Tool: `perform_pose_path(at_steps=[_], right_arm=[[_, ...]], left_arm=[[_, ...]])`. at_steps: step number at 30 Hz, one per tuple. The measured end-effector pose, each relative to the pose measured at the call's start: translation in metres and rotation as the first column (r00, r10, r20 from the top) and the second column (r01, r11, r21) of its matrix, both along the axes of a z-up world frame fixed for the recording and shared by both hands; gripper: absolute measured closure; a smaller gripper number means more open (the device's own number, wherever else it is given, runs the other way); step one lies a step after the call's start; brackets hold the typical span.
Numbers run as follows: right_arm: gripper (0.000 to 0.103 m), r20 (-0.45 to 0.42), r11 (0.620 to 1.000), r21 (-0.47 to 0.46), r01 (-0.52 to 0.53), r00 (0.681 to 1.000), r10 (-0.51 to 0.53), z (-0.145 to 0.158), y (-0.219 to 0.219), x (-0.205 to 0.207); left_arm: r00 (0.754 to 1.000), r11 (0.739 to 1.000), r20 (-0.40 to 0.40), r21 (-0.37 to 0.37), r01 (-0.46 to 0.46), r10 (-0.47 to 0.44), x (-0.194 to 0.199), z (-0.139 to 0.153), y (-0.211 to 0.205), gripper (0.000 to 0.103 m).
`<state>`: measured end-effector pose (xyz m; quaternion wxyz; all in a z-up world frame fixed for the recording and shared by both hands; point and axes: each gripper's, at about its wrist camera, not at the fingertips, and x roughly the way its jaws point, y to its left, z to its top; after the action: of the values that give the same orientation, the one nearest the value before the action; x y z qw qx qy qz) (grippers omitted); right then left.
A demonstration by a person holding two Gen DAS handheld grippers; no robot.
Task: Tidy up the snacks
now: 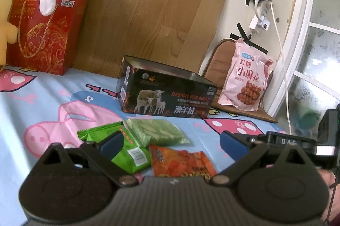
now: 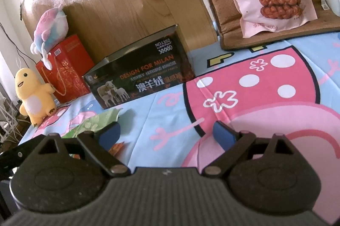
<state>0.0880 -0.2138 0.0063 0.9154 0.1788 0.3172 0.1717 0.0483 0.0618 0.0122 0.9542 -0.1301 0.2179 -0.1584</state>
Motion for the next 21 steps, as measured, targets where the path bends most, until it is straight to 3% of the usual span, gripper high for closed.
perform_pose_path(at_steps=[21], right_arm=[[0.007, 0.001, 1.0, -0.004, -0.003, 1.0, 0.003, -0.0002, 0.0009, 0.0003]], left_arm=[[1.0, 1.0, 0.001, -0.008, 0.005, -0.005, -0.0003, 0.0, 0.0005, 0.003]])
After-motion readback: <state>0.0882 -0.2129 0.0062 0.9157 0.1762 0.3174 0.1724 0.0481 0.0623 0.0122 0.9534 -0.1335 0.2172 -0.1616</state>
